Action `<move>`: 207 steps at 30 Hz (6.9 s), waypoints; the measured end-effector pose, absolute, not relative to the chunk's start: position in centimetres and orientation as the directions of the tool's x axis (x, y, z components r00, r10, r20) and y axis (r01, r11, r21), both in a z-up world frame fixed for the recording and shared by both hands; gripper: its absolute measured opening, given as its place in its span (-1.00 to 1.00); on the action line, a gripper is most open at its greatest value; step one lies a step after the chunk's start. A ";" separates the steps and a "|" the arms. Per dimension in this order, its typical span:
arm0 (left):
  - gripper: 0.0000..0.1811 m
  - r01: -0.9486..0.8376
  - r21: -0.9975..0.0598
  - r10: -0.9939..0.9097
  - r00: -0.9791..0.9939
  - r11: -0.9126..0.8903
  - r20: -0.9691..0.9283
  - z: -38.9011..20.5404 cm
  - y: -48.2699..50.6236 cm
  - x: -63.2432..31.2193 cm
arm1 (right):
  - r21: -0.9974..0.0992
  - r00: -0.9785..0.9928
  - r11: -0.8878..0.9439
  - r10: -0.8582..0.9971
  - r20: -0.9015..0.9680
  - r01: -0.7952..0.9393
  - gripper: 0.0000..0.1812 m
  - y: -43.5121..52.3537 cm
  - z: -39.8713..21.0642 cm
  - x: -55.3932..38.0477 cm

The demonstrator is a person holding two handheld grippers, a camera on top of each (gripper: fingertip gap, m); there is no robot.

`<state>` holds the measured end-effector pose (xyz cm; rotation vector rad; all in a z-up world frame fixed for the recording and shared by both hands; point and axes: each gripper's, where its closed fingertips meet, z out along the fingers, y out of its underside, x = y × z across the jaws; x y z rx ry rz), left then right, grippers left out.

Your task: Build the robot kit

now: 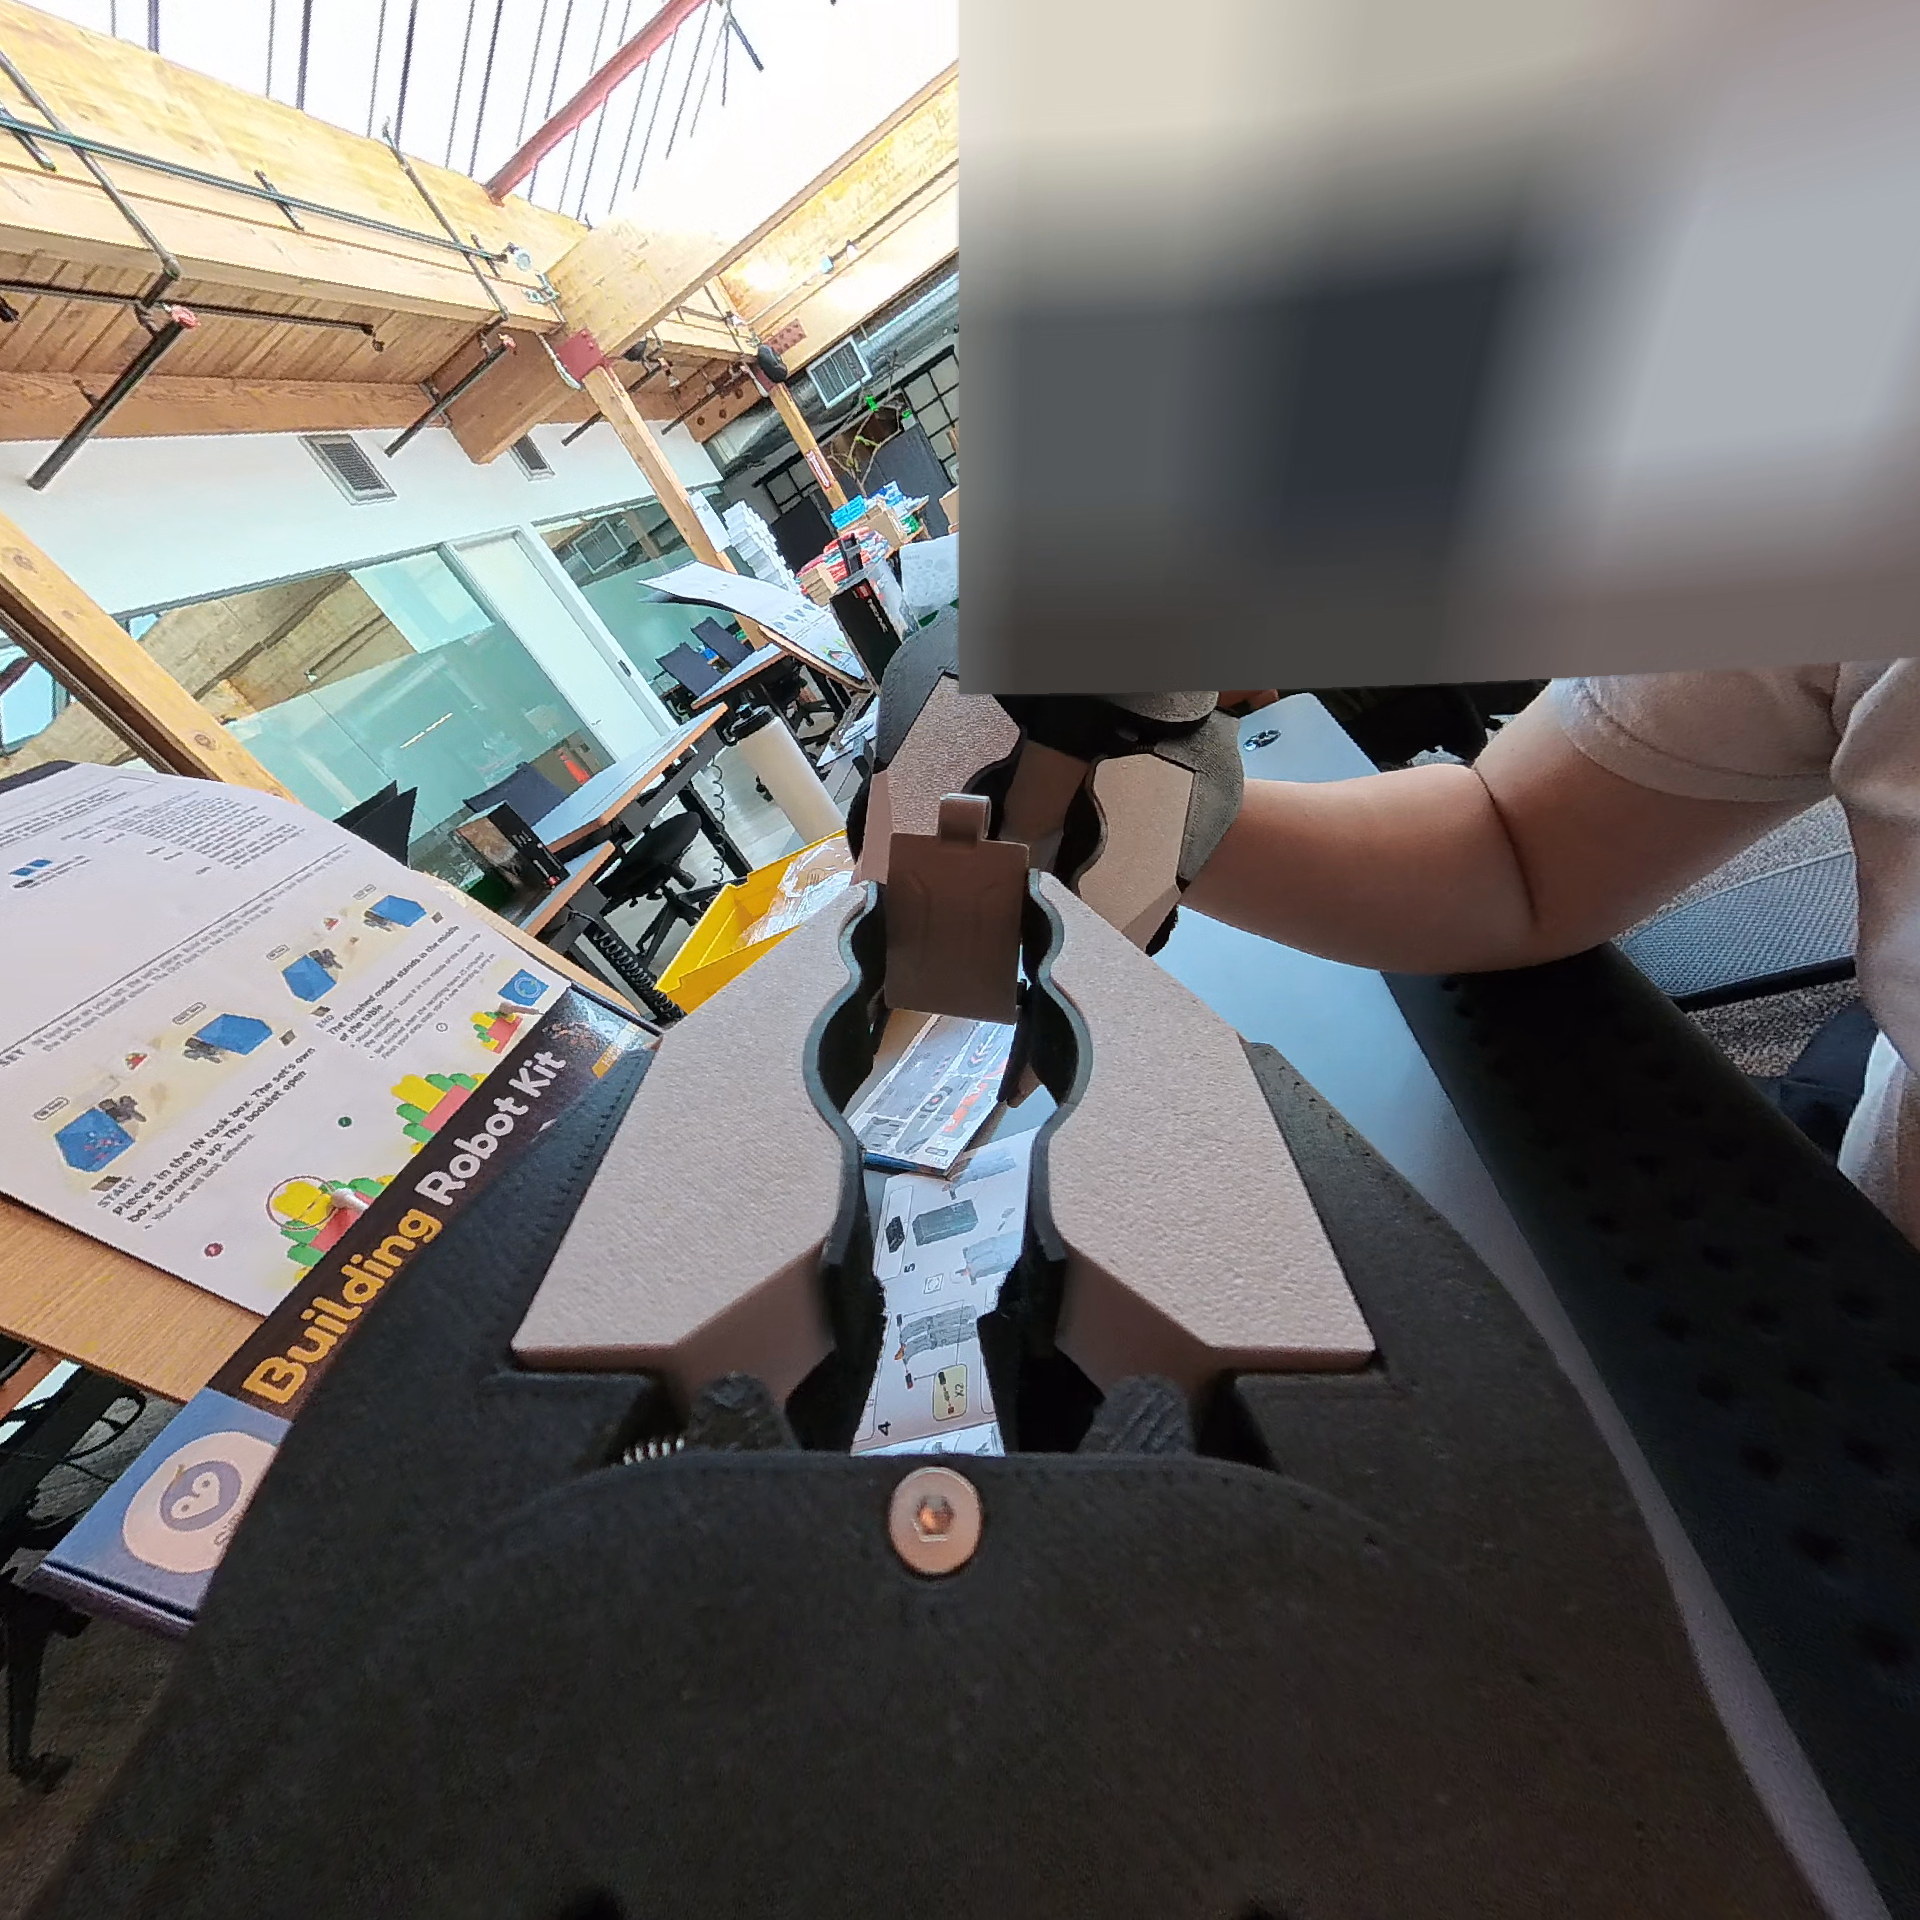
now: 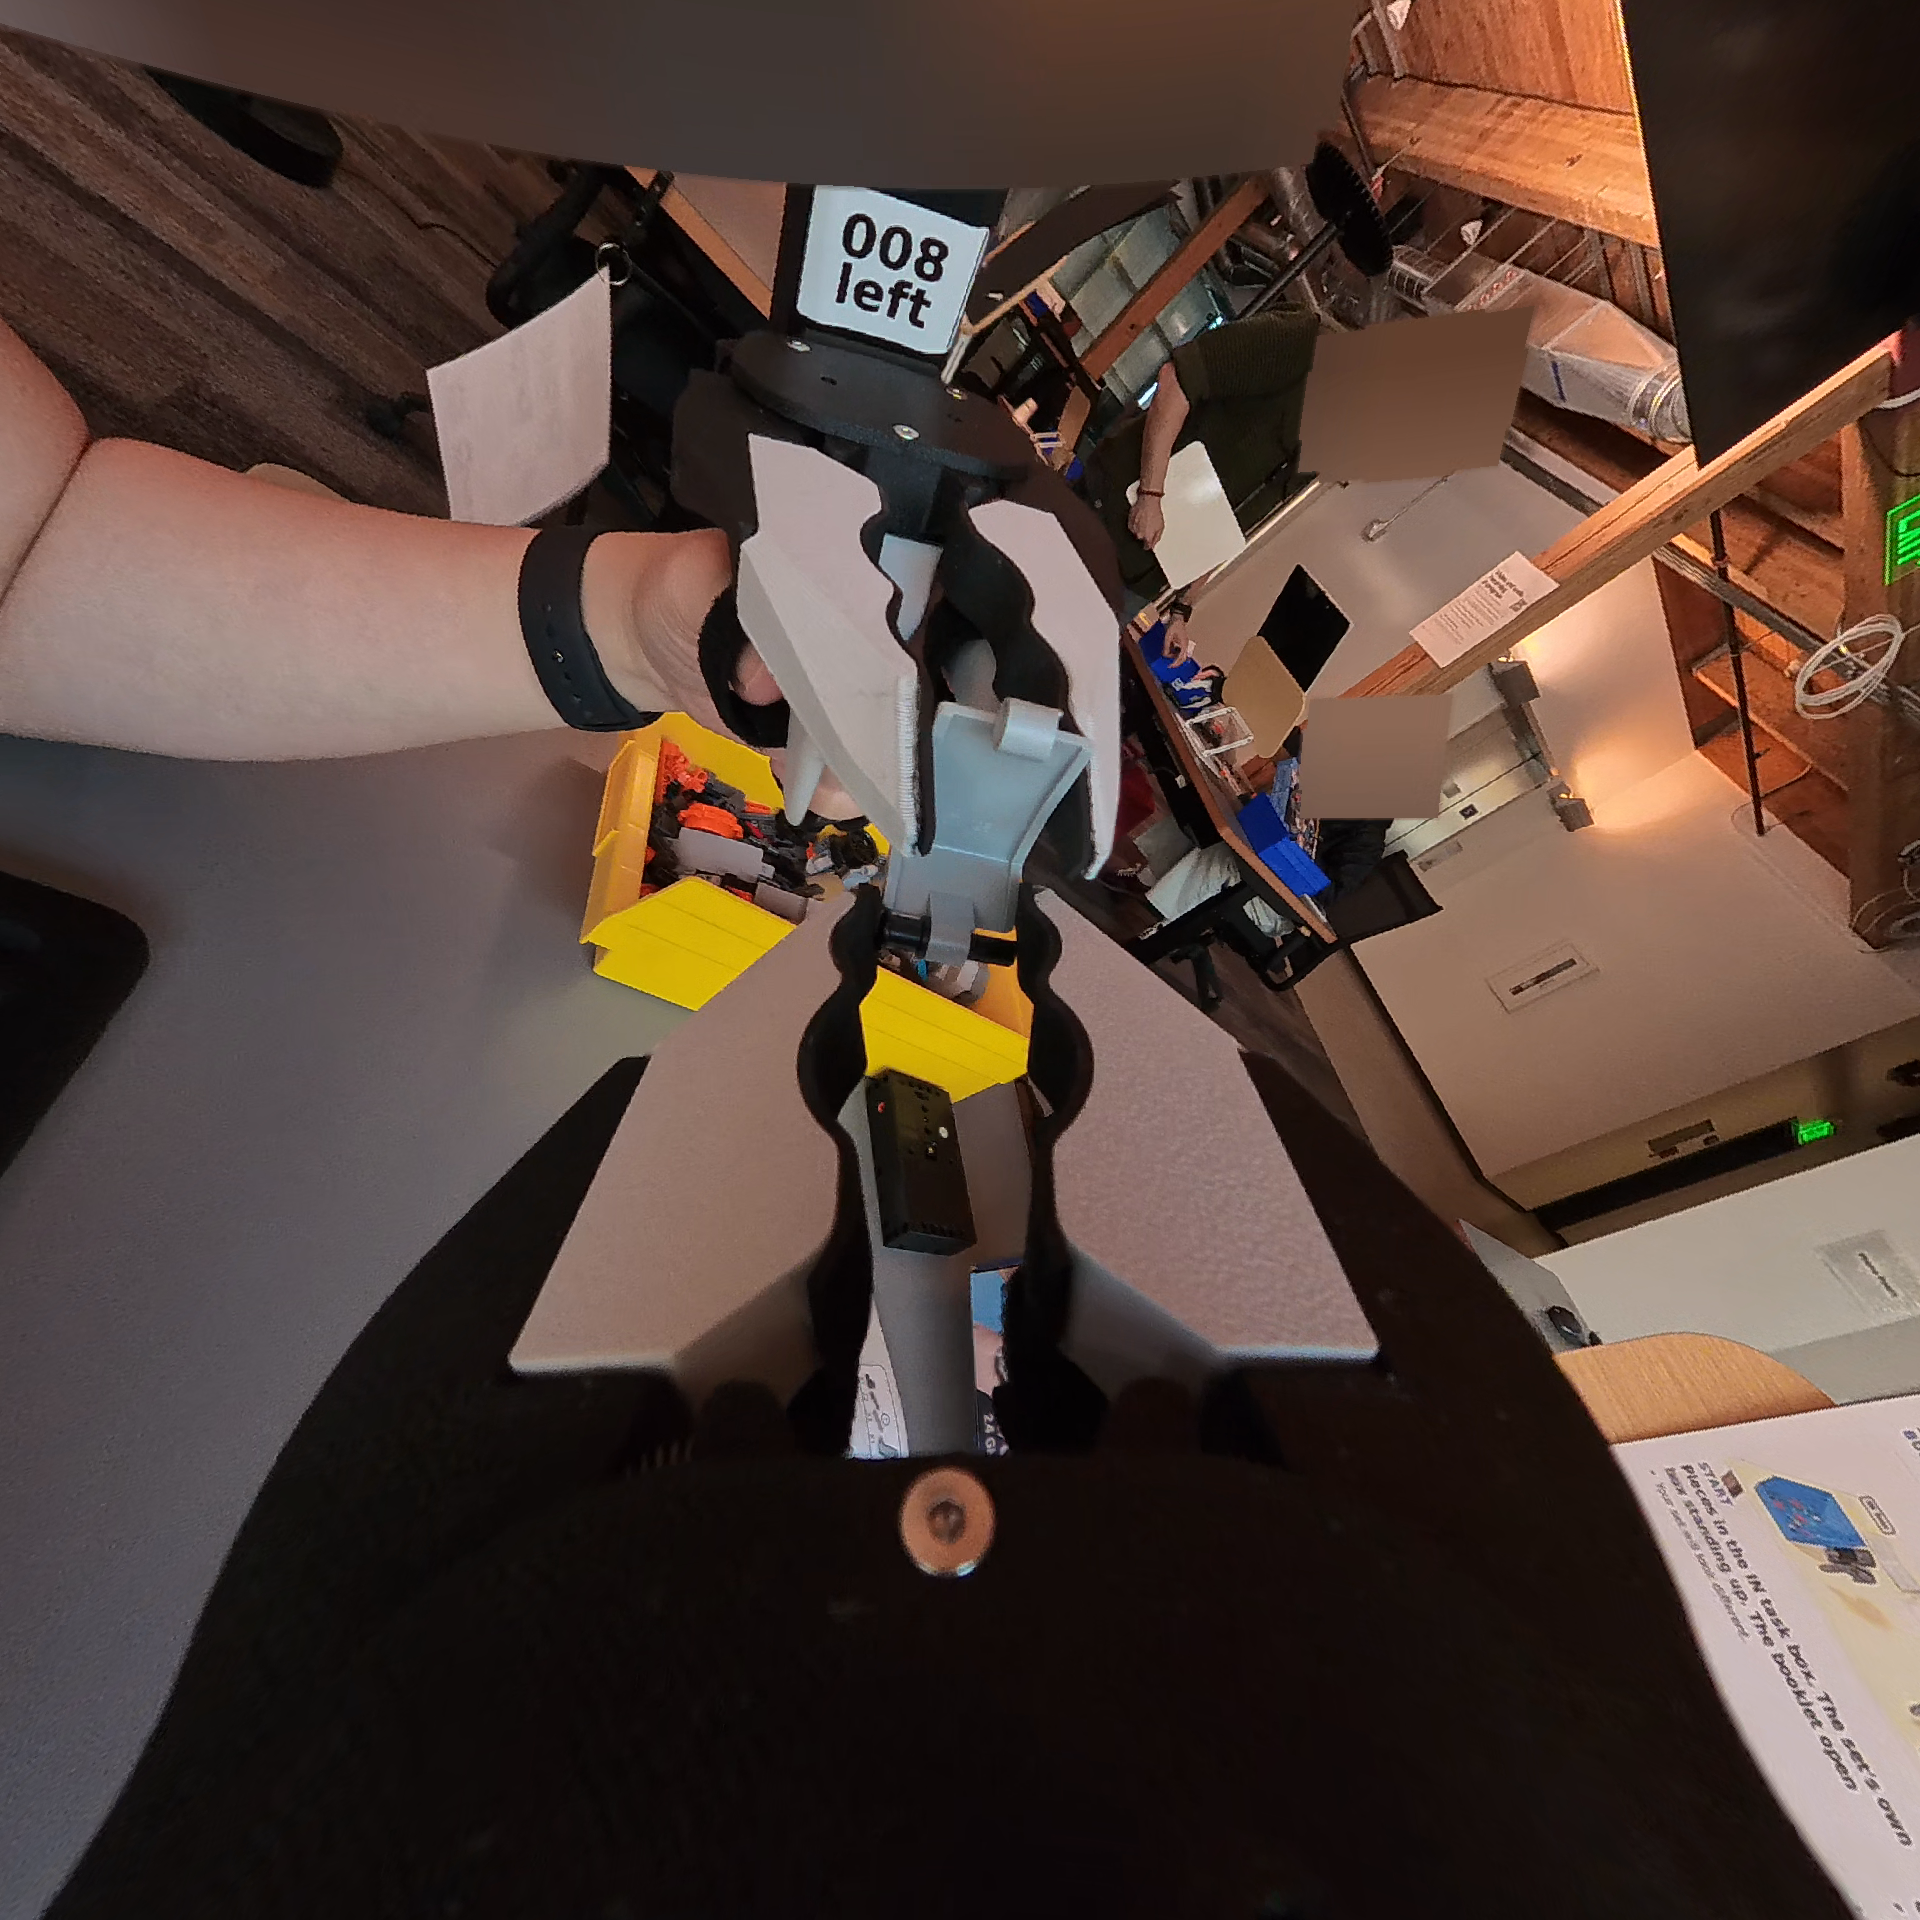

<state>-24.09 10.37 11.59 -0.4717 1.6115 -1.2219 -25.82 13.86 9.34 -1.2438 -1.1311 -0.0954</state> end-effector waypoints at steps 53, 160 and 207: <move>-0.74 0.310 -0.796 -0.694 -0.390 0.520 -0.605 11.1 9.6 -24.9 | -0.603 0.418 0.433 0.451 0.788 0.670 -0.72 13.2 9.2 -26.4; -0.63 -0.588 -0.786 -0.977 -0.189 0.189 -0.094 0.7 23.5 -25.9 | -0.768 0.631 0.089 0.516 0.580 0.634 -0.98 24.1 -5.5 -12.4; -0.74 -0.535 -0.839 -0.966 -0.145 -0.105 0.213 1.4 24.8 -24.1 | -0.769 0.382 -0.213 0.923 0.043 0.603 -0.80 18.1 -15.9 -24.2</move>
